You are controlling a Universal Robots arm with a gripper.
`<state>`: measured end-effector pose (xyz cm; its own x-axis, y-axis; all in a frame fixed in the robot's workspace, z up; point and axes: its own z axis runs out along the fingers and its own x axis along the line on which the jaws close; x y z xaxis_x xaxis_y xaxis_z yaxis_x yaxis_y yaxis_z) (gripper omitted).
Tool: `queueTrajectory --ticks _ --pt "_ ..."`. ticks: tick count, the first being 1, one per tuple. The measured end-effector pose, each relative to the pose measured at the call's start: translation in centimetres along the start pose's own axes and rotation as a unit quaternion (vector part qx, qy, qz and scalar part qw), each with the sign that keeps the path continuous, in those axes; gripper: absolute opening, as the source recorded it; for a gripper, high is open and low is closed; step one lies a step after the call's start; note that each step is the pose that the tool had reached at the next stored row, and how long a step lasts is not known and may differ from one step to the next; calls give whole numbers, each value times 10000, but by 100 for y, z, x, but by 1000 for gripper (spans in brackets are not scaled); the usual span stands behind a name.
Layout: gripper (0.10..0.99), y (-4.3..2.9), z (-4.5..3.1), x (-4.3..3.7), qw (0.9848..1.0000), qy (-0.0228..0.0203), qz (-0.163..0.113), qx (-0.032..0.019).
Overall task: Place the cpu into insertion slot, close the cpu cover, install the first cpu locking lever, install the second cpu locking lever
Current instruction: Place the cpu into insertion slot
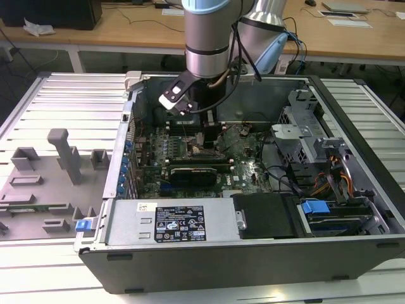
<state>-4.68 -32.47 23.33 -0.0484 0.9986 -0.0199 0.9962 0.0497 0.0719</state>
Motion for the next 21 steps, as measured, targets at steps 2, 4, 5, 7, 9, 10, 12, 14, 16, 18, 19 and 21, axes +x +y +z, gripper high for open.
queueTrajectory --ticks 2,4,5,7,9,10,12,14,16,18,19,21 --pt "541 -6 18 15 10000 0 0 0" --pt "541 -12 35 31 10000 0 0 0" --pt "541 -15 42 39 10000 1 0 0" --pt "541 -21 54 50 10000 1 0 0" --pt "541 -28 73 59 10000 0 0 0" --pt "541 -32 90 66 10000 0 0 0" --pt "541 -37 107 71 10000 0 0 0" --pt "541 -44 144 78 10000 0 0 0" --pt "541 -51 166 85 10000 1 0 0" --pt "541 -56 180 88 10000 1 0 0" --pt "541 -58 188 88 10000 0 0 0" --pt "541 -63 218 89 10000 -1 14 0"
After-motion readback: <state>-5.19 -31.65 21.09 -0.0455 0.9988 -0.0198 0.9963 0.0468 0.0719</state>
